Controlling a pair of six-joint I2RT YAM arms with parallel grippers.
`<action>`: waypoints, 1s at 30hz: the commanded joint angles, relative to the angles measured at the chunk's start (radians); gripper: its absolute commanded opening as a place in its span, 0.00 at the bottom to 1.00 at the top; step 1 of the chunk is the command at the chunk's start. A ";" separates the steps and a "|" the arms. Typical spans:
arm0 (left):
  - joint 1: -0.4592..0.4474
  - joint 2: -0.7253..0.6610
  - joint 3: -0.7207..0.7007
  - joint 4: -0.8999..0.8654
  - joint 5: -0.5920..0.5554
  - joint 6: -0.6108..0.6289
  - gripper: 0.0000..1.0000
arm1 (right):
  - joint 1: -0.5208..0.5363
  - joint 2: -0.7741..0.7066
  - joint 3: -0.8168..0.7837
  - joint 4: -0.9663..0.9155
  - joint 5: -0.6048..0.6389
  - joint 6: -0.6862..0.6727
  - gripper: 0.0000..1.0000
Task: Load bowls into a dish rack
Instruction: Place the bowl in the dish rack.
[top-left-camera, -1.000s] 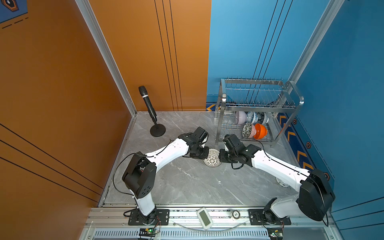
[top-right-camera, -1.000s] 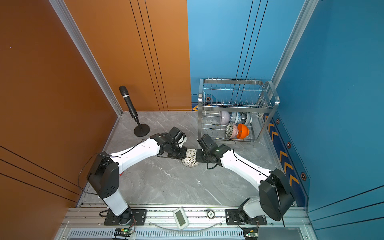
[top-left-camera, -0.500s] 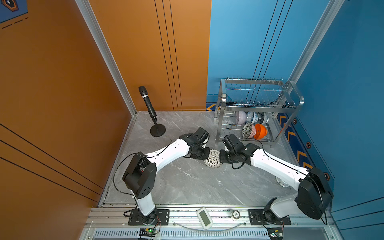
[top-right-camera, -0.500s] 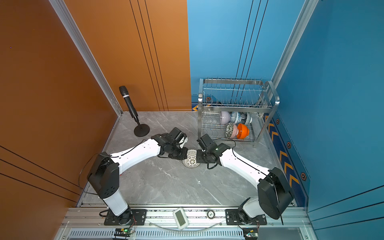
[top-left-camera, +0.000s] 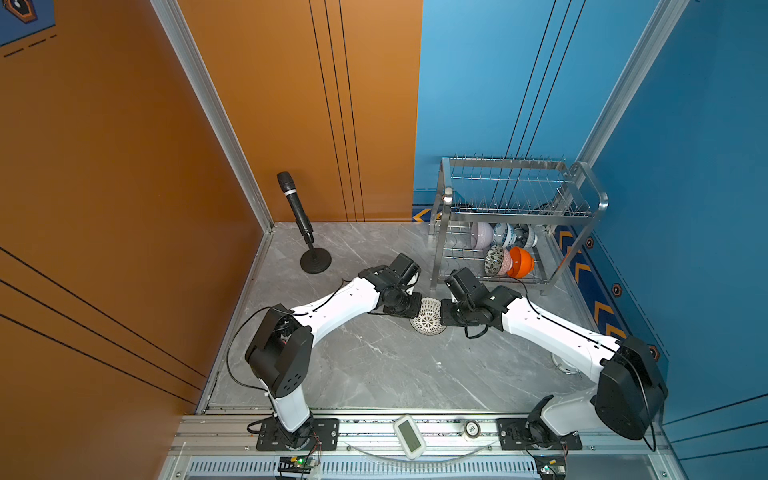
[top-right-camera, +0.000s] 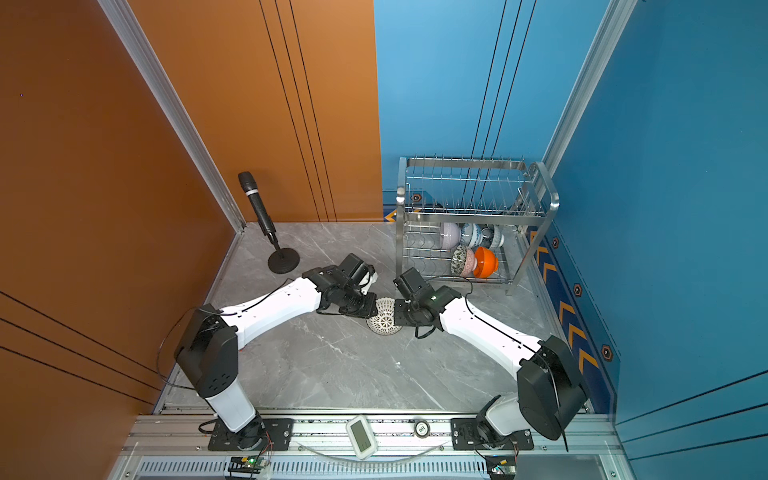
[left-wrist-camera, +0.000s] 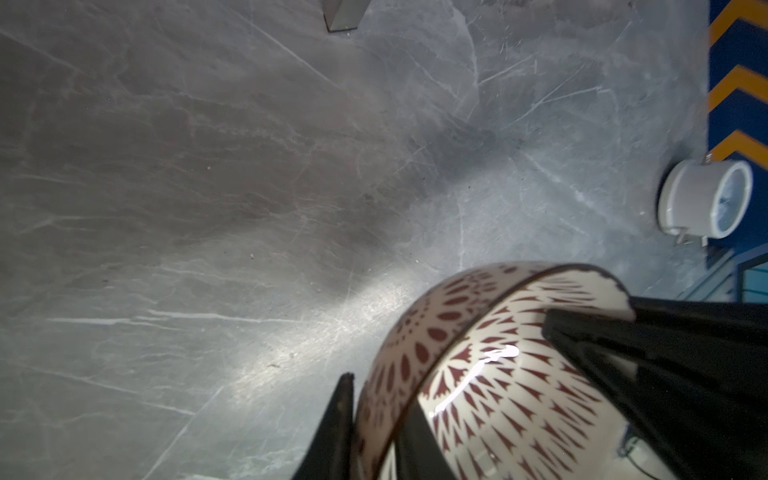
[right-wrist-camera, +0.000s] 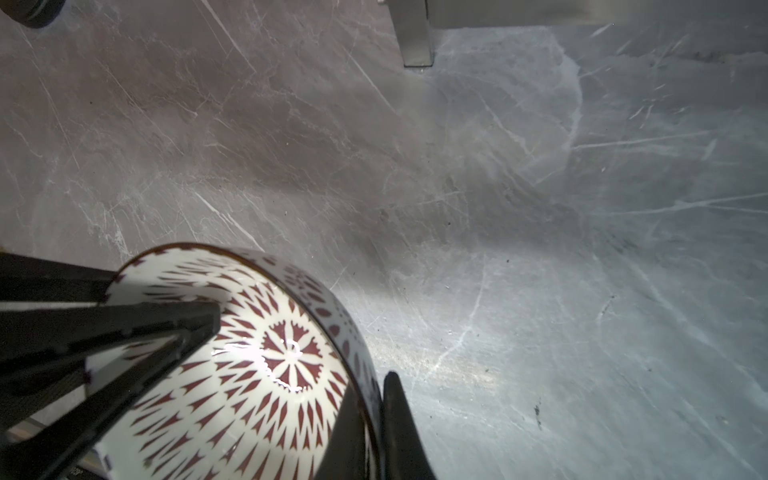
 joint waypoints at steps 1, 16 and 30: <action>-0.017 -0.014 0.029 0.021 0.038 -0.005 0.28 | 0.009 -0.036 0.029 -0.005 0.047 0.027 0.00; -0.001 -0.022 0.032 0.020 0.025 -0.021 0.67 | 0.011 -0.059 0.045 -0.122 0.224 0.075 0.00; 0.044 -0.105 0.017 0.037 -0.008 -0.036 0.72 | -0.013 -0.054 0.099 -0.253 0.396 0.065 0.00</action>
